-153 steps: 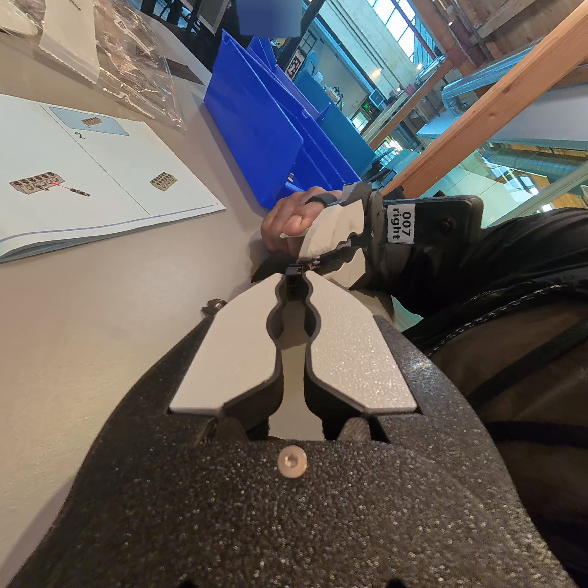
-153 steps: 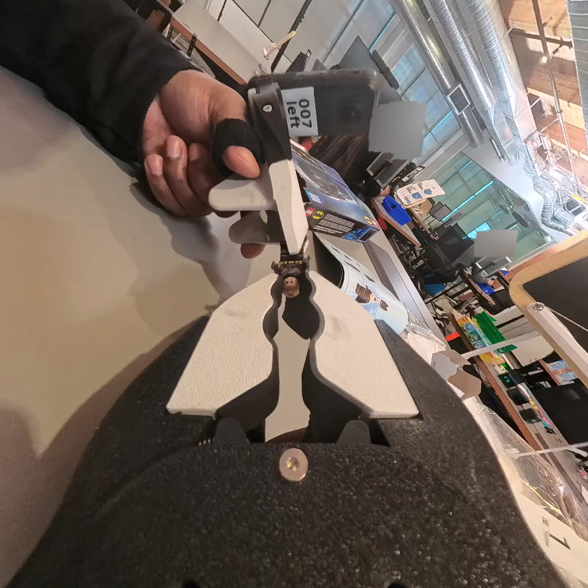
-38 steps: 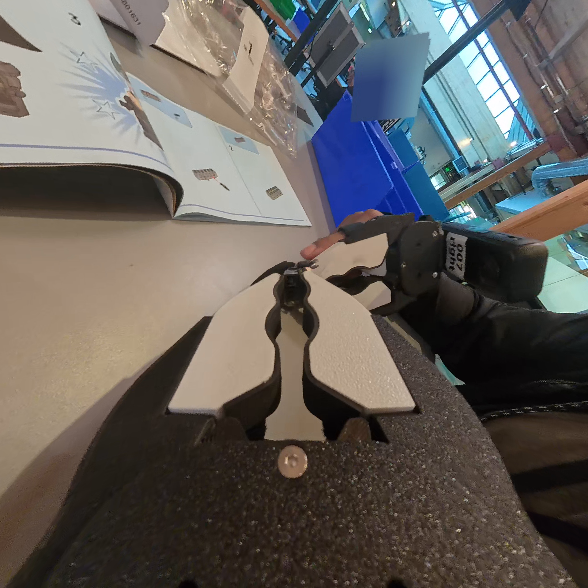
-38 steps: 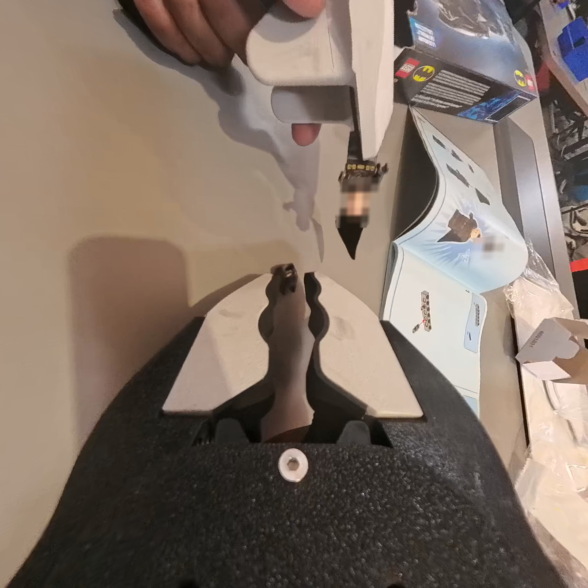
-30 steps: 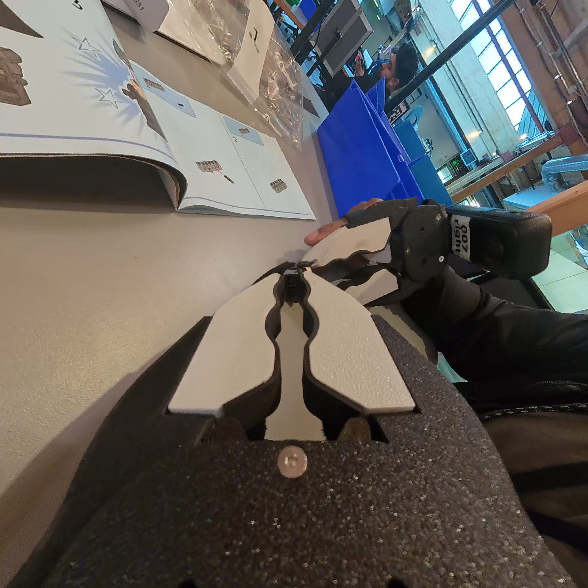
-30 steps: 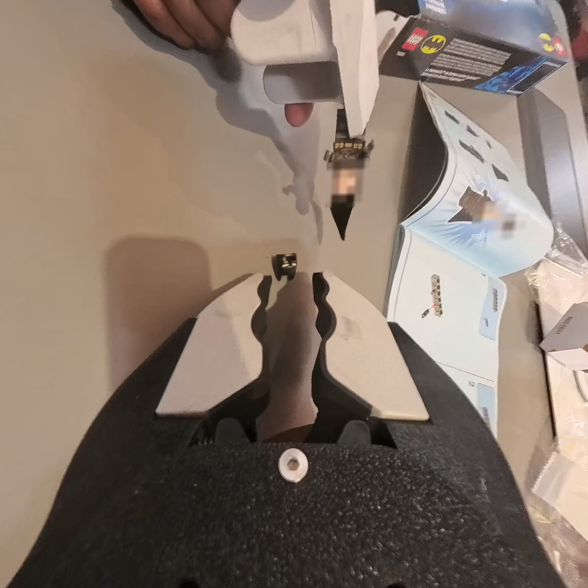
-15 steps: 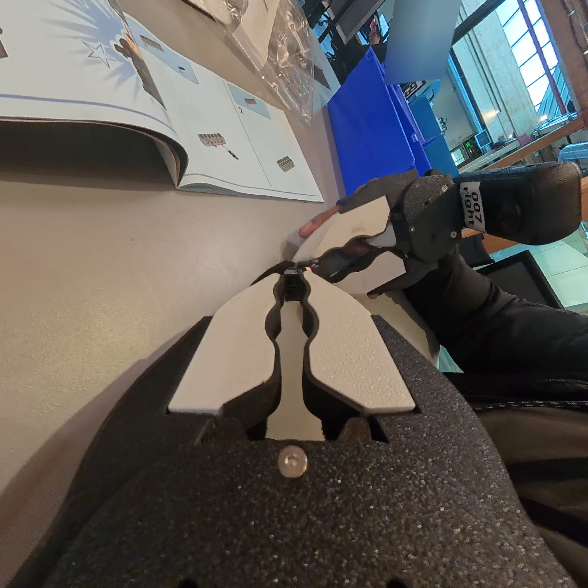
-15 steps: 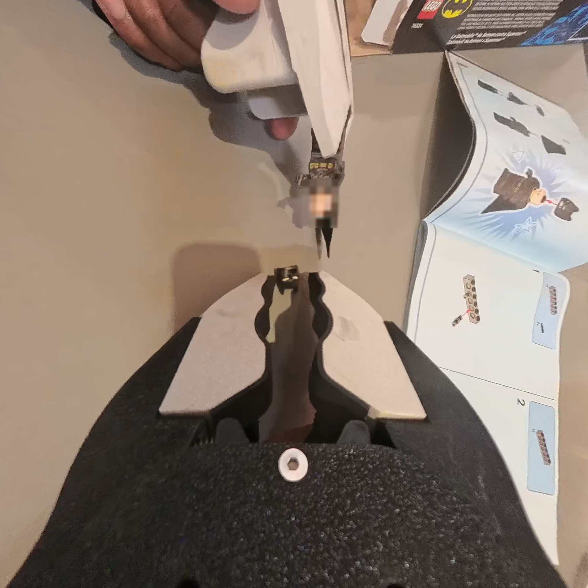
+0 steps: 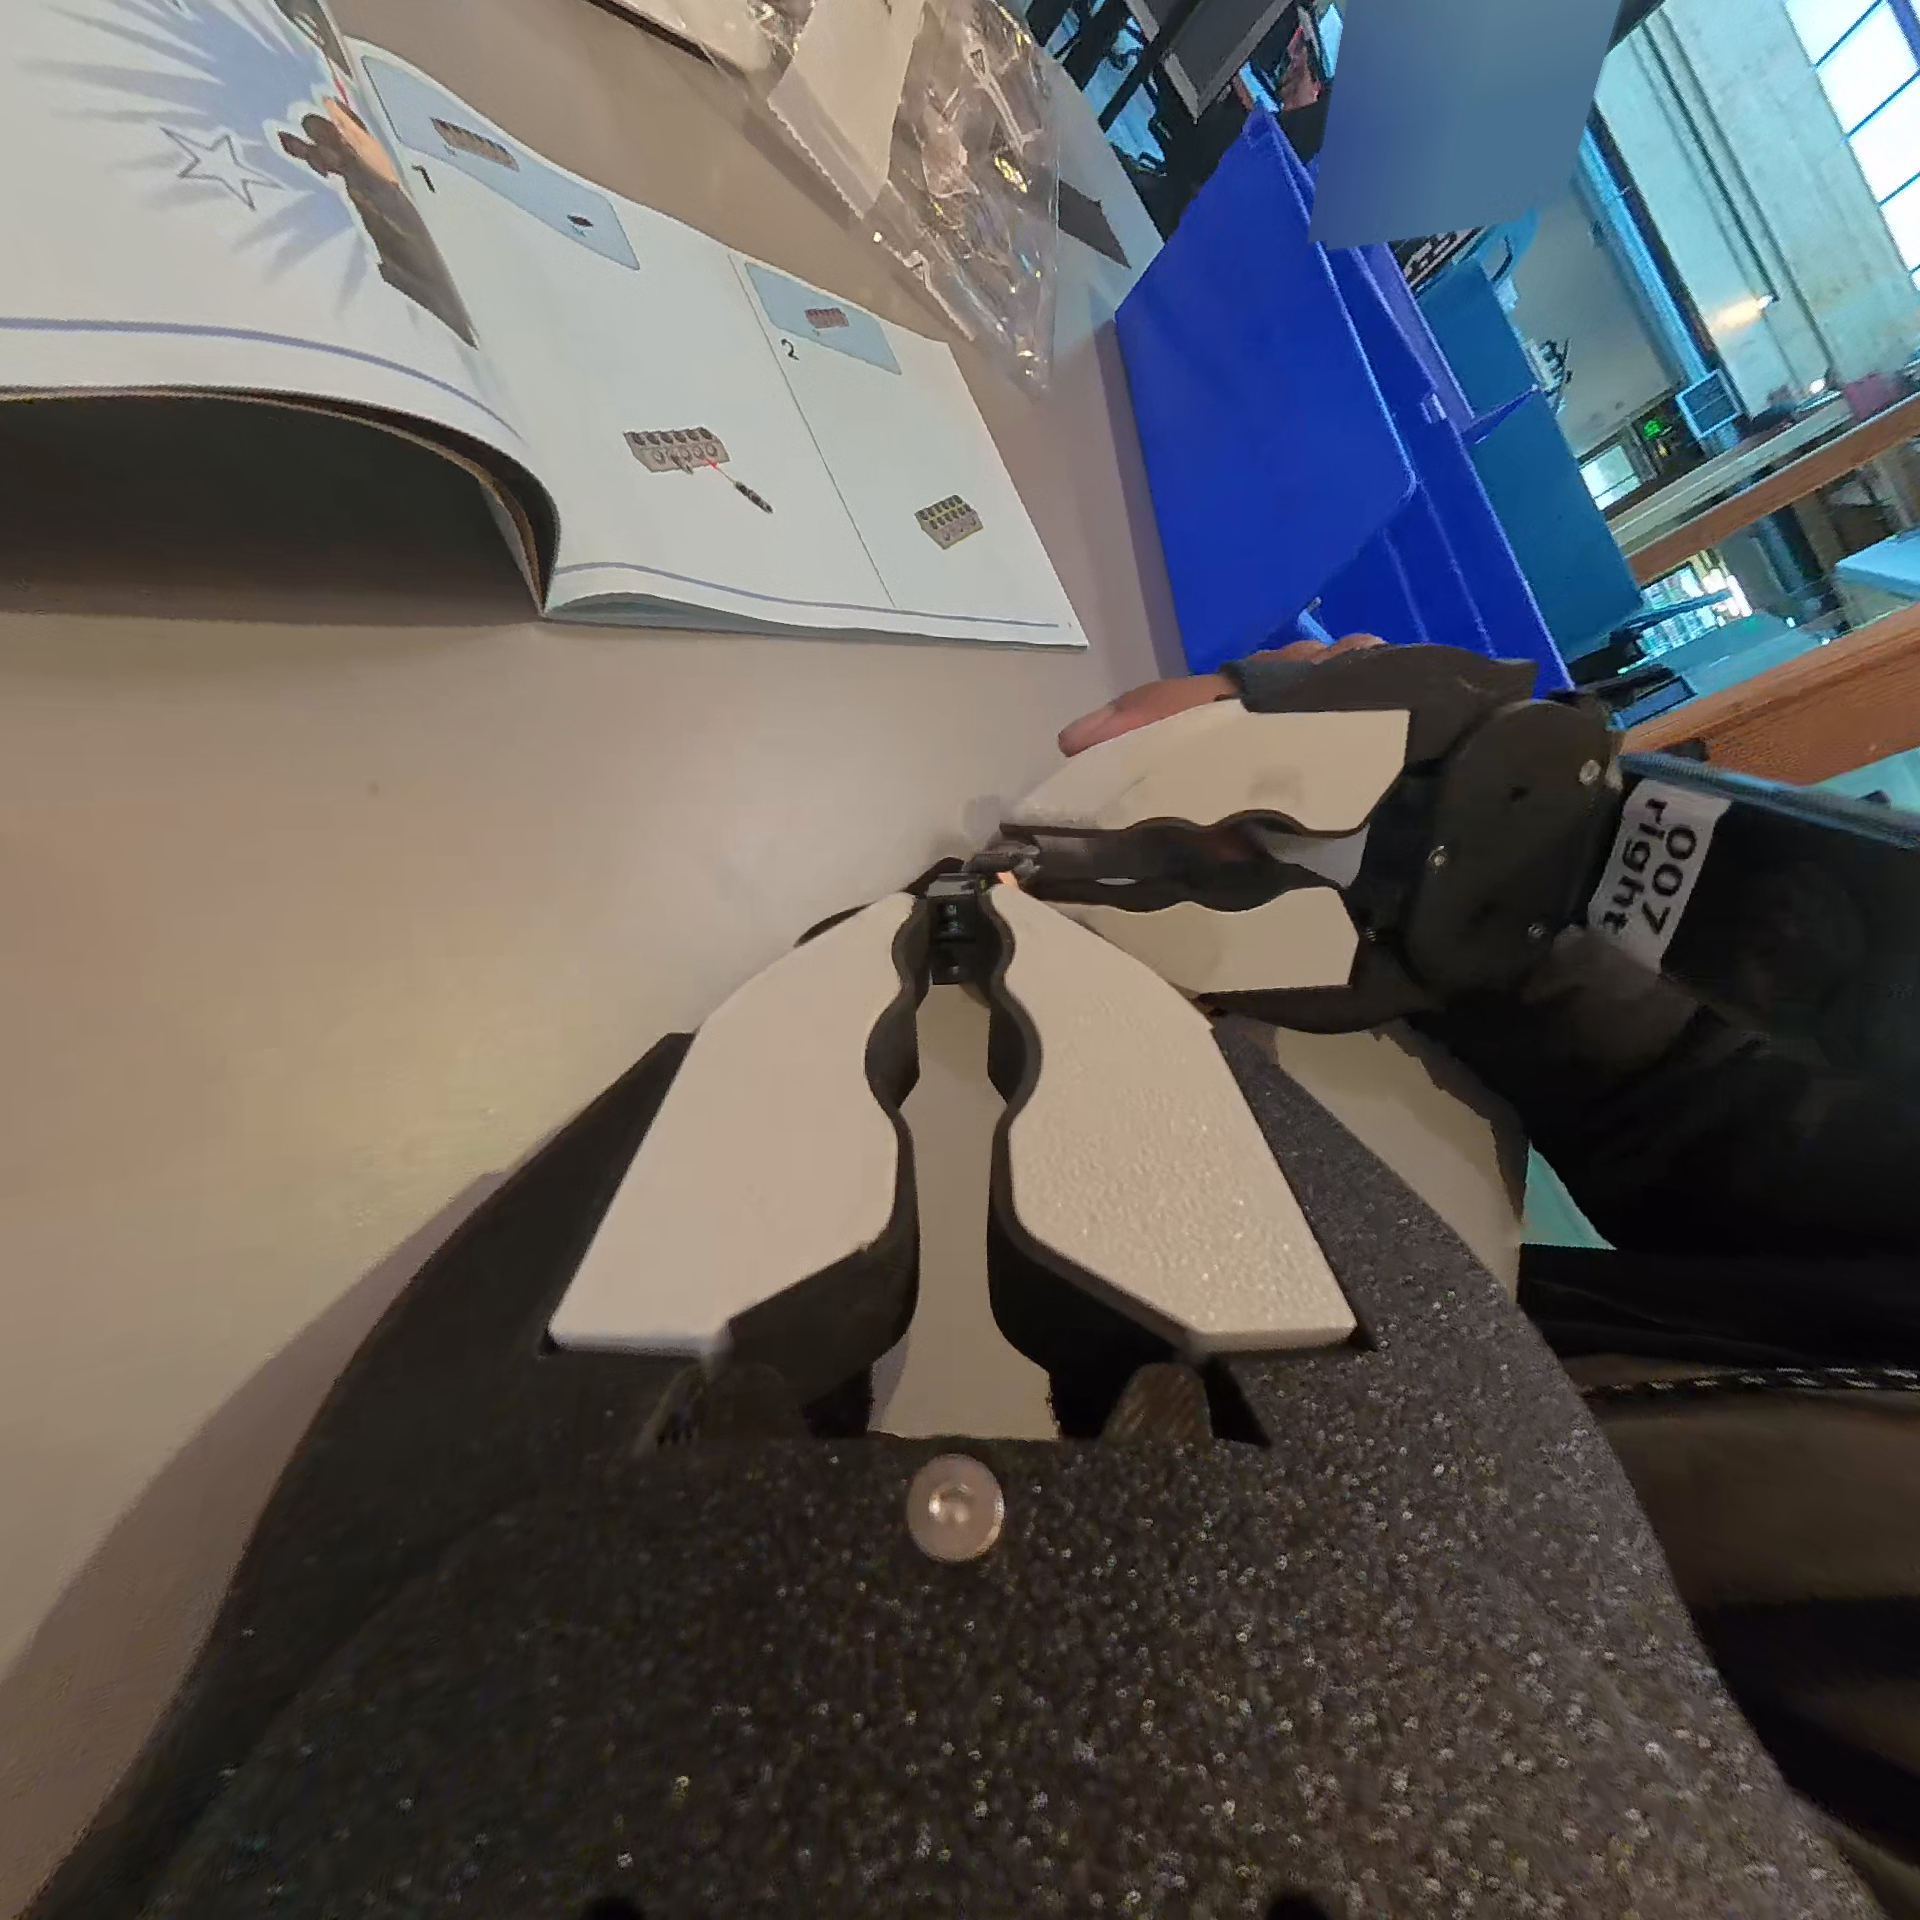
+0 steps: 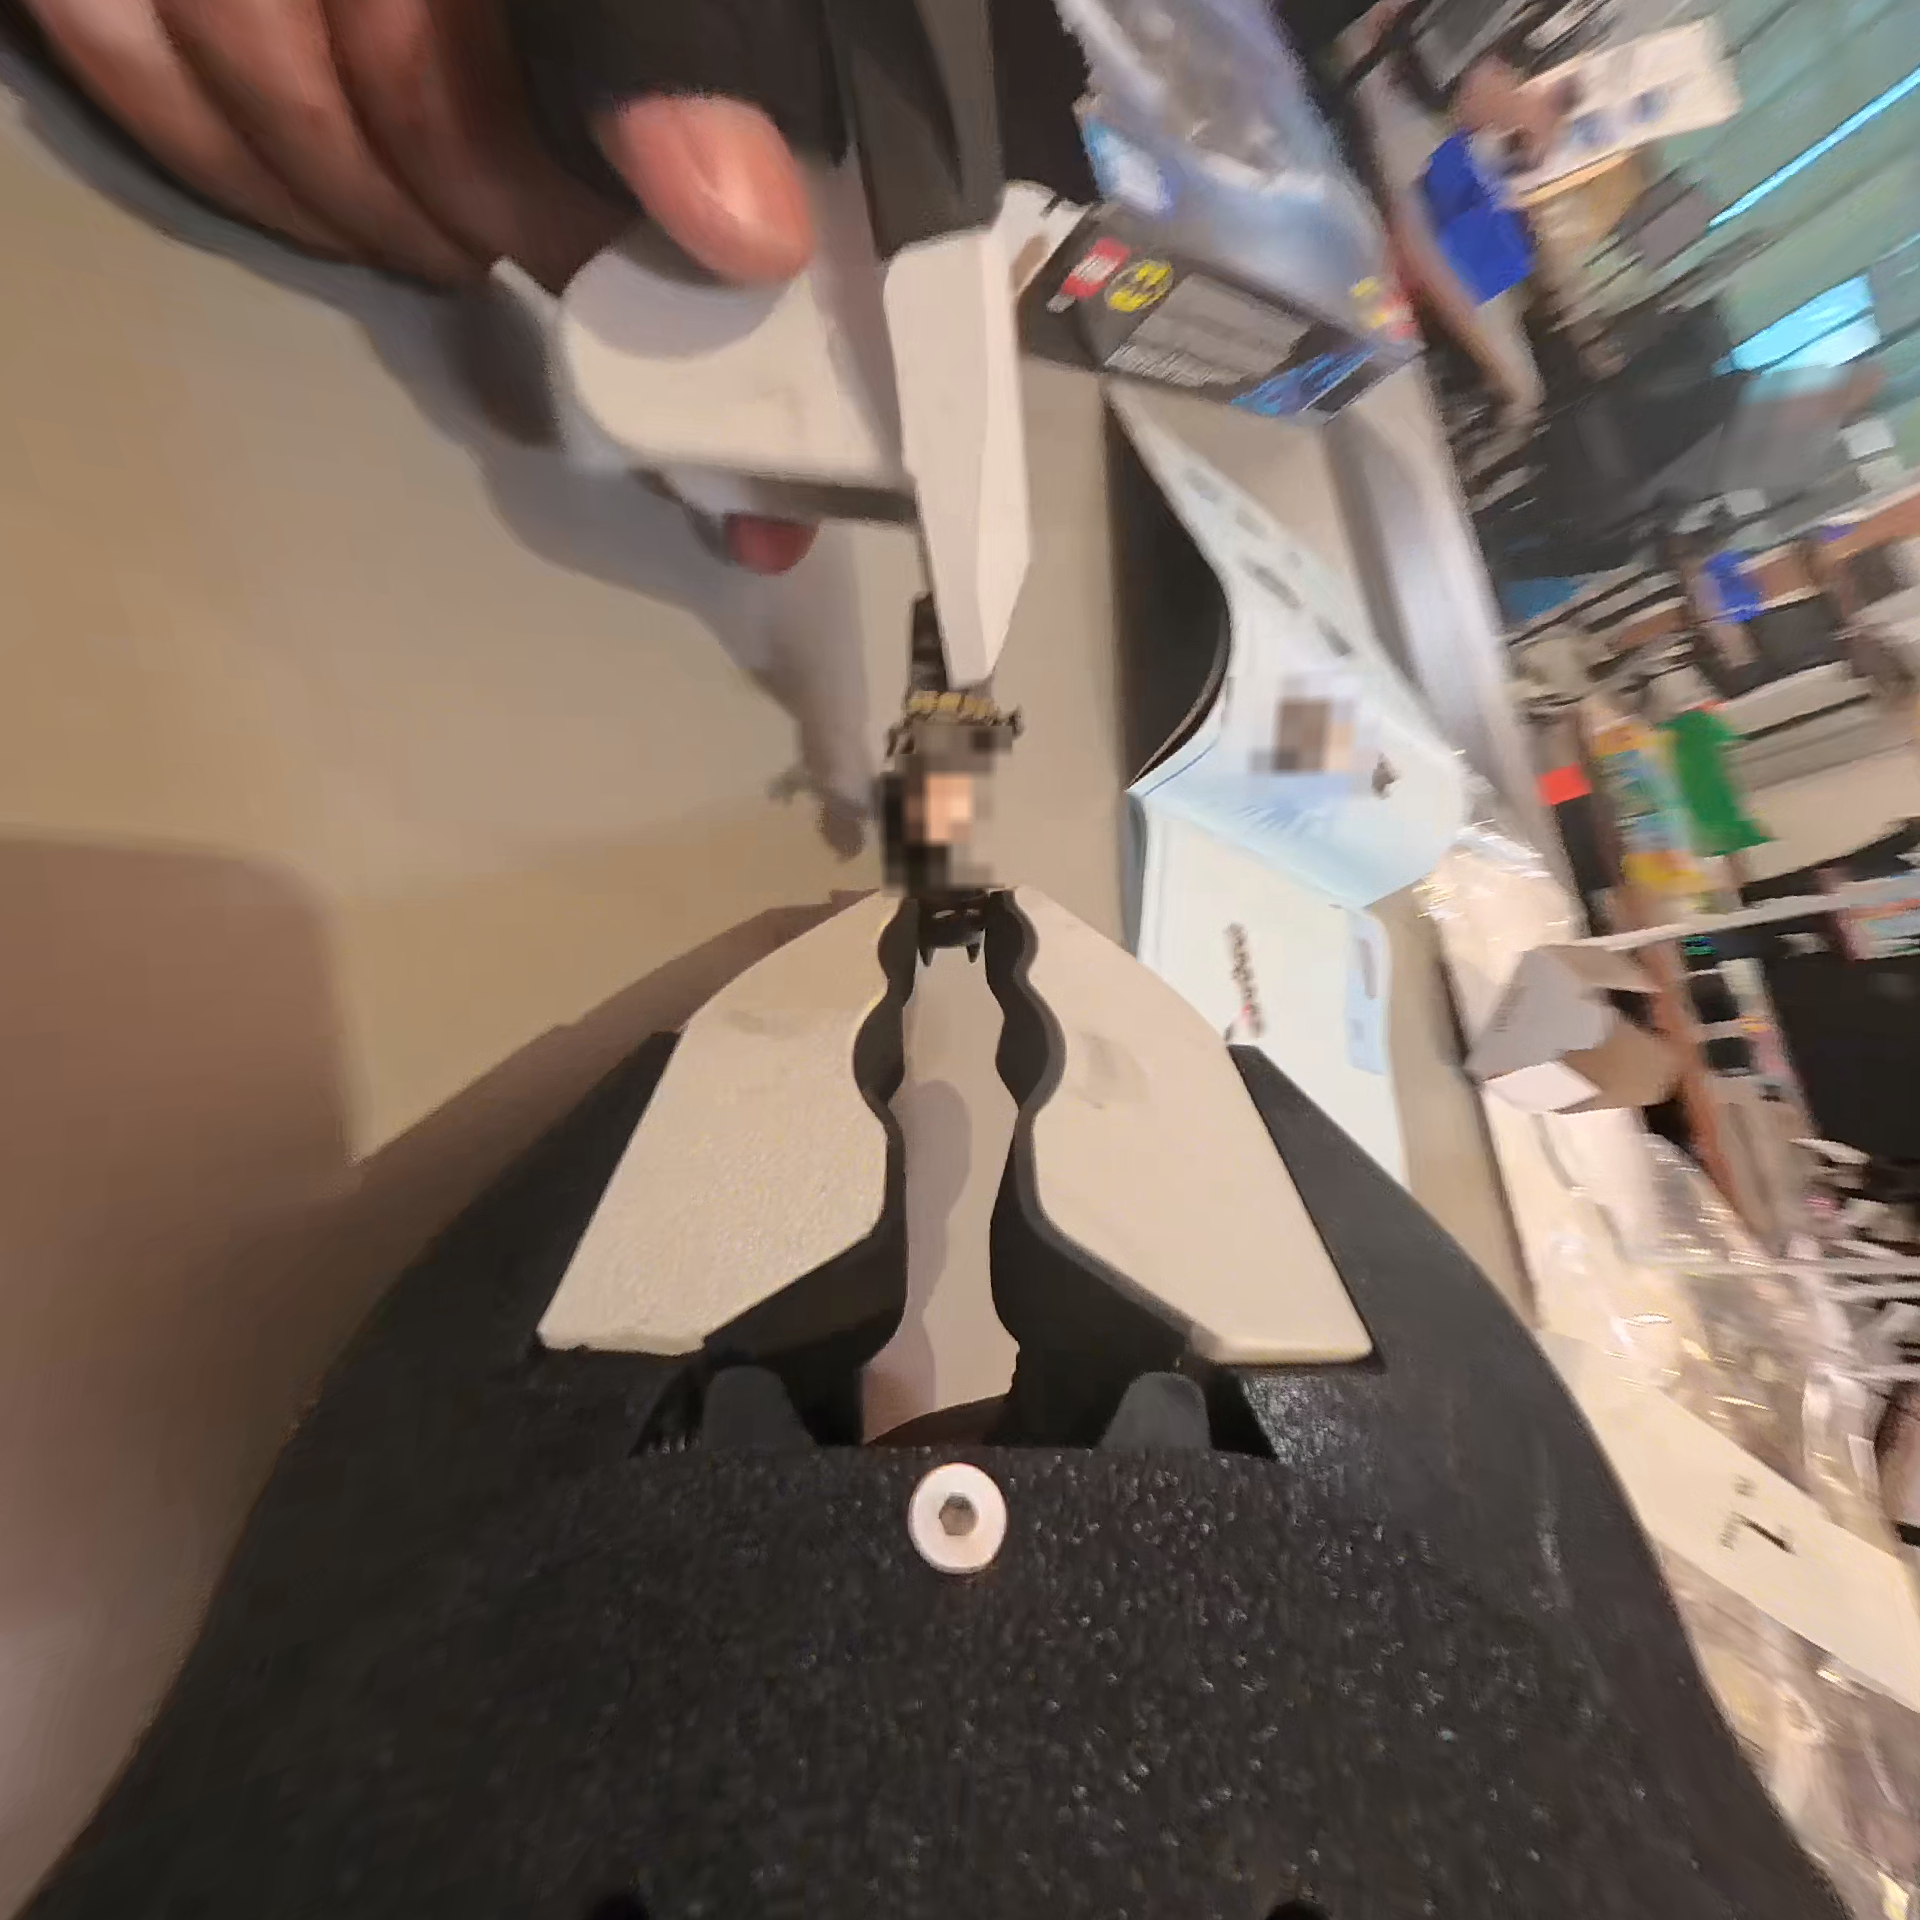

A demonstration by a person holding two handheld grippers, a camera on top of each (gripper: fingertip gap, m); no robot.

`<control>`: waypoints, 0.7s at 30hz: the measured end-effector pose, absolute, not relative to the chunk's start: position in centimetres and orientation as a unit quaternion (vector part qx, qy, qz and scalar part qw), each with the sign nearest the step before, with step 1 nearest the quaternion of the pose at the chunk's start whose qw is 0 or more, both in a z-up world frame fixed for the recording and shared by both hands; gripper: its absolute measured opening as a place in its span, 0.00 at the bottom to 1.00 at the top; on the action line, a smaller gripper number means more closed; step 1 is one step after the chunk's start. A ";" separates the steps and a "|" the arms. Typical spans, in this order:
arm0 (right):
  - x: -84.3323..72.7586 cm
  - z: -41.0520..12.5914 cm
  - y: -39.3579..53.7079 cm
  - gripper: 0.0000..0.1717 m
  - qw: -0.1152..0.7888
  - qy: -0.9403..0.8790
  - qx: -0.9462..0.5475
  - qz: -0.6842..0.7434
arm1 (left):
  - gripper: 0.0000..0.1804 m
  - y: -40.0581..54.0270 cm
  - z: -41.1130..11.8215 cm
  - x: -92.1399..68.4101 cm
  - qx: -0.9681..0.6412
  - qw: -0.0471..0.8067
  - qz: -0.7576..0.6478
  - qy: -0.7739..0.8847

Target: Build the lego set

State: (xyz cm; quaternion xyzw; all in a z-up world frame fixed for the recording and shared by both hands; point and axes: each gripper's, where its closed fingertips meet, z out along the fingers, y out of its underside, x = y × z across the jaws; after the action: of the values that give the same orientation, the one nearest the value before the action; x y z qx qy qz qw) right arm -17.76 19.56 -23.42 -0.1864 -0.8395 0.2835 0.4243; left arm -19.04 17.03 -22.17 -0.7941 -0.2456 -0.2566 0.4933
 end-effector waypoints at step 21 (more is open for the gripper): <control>-18.2 -22.7 18.7 0.08 0.448 -0.822 -0.195 0.291 | 0.04 17.5 -21.5 -19.0 -0.775 0.516 -0.254 -0.262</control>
State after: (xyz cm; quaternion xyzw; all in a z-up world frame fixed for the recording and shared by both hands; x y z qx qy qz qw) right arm -18.16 18.72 -22.67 -0.1954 -0.8224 0.2909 0.4482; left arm -18.96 17.48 -21.53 -0.7748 -0.2620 -0.2540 0.5163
